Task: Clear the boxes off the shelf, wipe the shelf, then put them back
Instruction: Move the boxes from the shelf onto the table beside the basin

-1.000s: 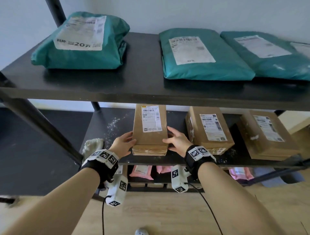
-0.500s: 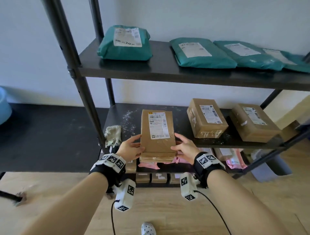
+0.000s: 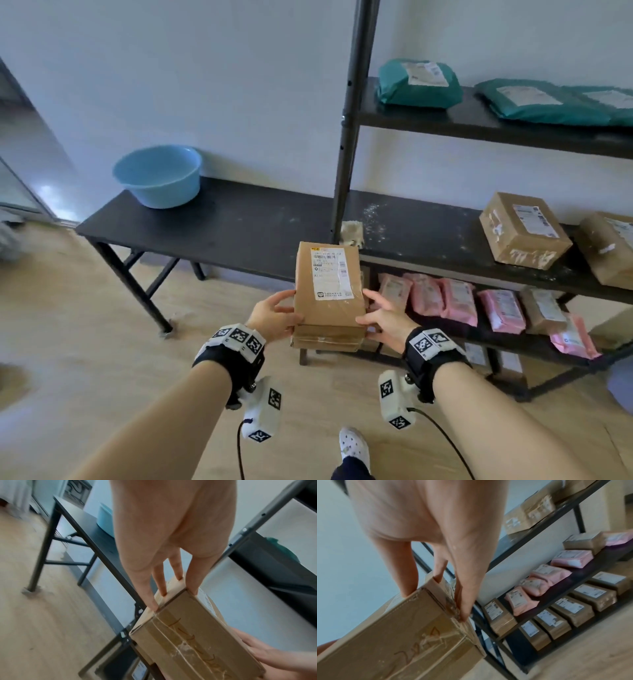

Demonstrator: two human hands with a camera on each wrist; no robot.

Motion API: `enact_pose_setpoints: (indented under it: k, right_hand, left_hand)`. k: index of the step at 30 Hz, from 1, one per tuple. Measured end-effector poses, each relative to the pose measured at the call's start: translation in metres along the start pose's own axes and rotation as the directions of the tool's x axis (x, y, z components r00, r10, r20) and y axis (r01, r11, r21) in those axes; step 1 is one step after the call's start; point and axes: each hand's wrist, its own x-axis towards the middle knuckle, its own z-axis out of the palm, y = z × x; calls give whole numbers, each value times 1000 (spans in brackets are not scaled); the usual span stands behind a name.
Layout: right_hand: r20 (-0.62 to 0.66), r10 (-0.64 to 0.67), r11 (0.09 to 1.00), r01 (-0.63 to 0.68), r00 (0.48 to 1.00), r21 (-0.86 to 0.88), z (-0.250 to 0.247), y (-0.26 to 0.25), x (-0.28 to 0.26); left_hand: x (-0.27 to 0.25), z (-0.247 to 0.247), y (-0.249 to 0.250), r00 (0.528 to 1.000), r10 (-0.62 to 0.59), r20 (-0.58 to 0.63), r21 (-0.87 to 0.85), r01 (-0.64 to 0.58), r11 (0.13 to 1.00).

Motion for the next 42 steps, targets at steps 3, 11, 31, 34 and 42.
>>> enact_pose_setpoints:
  k: [3,11,31,34,42]
  right_hand:
    - [69,-12,1000,12,998,1,47,-12,10]
    - [147,-74,995,82,986,-52,138,-65,75]
    - [106,-15,997,7,994,74,256,-203,409]
    - [100,8,998,-15,995,65,262,-208,427]
    - [65,10,992,-1,998,-124,279,-205,448]
  left_hand:
    - [-8,-45,-1,998,24,-64,-5,-24,1000]
    - [25,-131,33,973,85,-213,-55,-99,994]
    - [363,-315,158,959,78,-273,31,-72,997]
    - [383,-325,162,956,98,-276,53,-86,995]
    - [407,-336,160,939,143,-312,304,-44,952]
